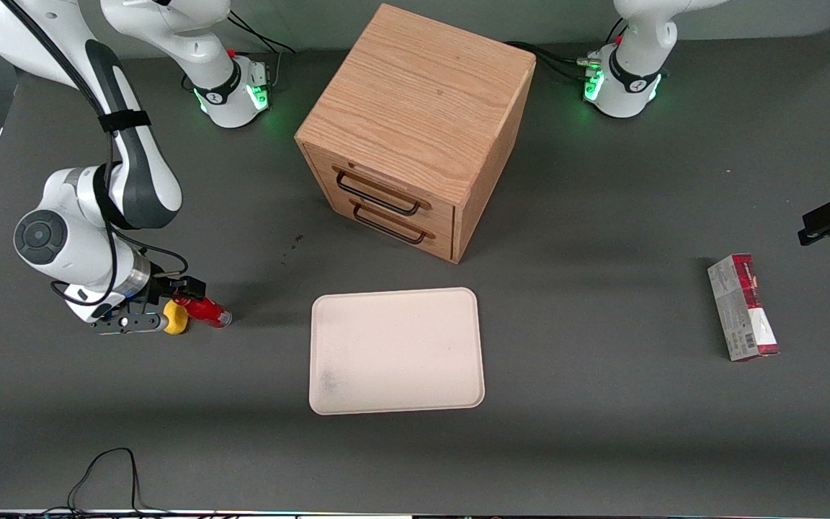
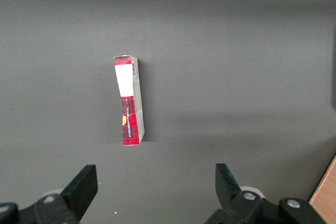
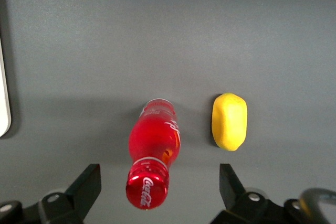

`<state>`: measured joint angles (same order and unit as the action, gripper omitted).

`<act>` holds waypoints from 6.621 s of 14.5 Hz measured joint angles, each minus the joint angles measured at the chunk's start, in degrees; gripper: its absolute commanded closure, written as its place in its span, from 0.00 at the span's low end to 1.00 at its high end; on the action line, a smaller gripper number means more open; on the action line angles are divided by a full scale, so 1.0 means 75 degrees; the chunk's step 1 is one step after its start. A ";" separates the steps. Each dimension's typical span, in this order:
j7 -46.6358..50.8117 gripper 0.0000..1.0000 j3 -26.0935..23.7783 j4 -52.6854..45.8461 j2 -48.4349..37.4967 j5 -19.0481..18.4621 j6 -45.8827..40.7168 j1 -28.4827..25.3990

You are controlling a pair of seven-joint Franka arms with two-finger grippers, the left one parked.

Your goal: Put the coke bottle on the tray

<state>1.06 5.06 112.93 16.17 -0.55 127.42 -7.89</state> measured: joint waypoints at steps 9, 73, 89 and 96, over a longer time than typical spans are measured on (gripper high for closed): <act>0.0000 1.00 -0.0006 -0.0021 0.0016 0.0000 0.0084 -0.0003; 0.7329 0.04 -0.1796 -0.7825 0.4741 -0.0585 -0.2897 -0.1269; 0.7278 0.00 -0.1760 -0.8008 0.4639 -0.0595 -0.3129 -0.1238; 0.4745 0.00 -0.1745 -0.7454 0.2908 -0.0229 -0.5338 -0.0422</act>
<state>36.64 -8.03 57.03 37.98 -2.27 87.38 -11.05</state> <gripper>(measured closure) 0.000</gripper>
